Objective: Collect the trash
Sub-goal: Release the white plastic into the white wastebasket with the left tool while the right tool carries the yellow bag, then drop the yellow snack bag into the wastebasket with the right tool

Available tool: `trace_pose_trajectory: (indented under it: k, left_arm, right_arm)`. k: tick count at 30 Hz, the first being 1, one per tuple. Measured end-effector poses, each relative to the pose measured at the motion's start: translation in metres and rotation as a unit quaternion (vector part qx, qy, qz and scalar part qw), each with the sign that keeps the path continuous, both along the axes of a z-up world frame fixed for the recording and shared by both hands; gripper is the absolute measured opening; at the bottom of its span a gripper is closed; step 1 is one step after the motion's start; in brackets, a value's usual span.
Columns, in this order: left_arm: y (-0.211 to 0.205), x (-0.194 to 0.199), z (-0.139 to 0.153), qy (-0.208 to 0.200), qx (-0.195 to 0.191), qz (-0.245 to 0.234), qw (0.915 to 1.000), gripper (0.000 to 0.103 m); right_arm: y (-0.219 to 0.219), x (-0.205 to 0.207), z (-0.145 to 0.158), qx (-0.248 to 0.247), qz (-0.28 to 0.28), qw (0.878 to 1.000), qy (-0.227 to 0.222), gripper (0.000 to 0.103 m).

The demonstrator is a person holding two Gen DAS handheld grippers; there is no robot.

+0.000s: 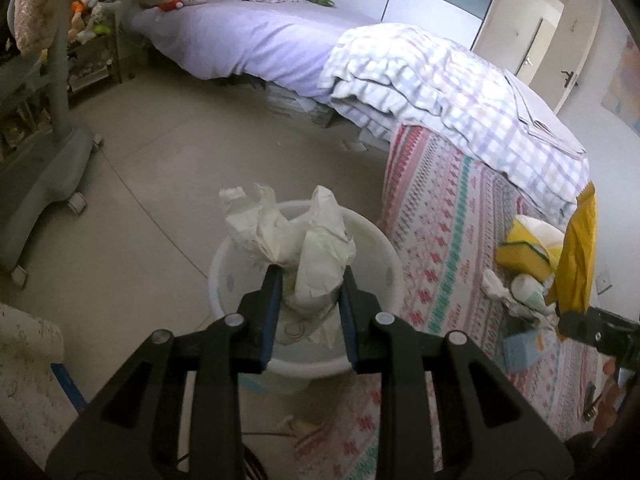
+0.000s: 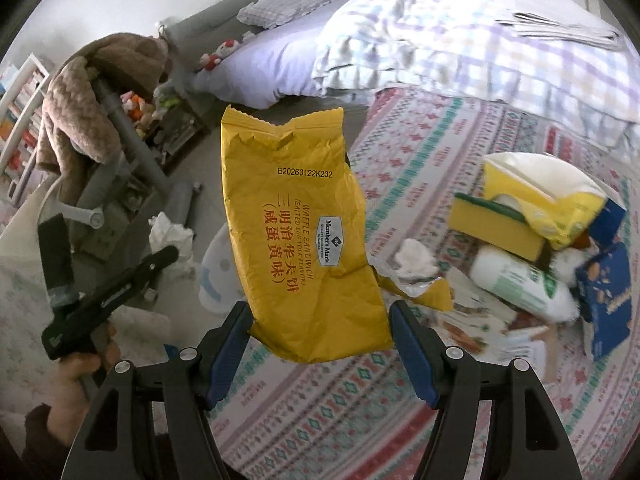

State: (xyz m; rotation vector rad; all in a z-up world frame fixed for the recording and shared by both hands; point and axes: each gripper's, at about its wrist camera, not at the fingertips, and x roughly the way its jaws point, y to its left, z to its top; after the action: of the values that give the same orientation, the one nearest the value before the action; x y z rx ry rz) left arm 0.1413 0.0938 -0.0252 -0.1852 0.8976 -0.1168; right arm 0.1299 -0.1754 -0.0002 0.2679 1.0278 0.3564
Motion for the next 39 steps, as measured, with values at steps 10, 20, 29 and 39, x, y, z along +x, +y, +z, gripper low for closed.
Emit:
trace_pose_trajectory:
  k: [10,20,29,39]
  left_arm:
    - [0.025,-0.003,-0.004,0.036,0.005,0.06,0.9975,0.087]
    - [0.063,-0.023,-0.002,0.07,0.009,0.125,0.9897,0.09]
    - [0.08,-0.024,-0.005,0.072,0.028,0.143,0.9867,0.091]
    - [0.088,-0.027,-0.007,0.074,0.026,0.156,0.9847,0.097]
  right_arm:
    - [0.026,0.006,-0.005,-0.01,0.017,1.0,-0.001,0.072]
    - [0.077,0.03,-0.013,-0.007,0.07,0.997,0.009,0.072]
    - [0.134,0.064,-0.044,-0.026,0.09,0.995,0.037,0.072]
    - [0.131,0.07,-0.035,-0.019,0.077,0.997,0.012,0.093]
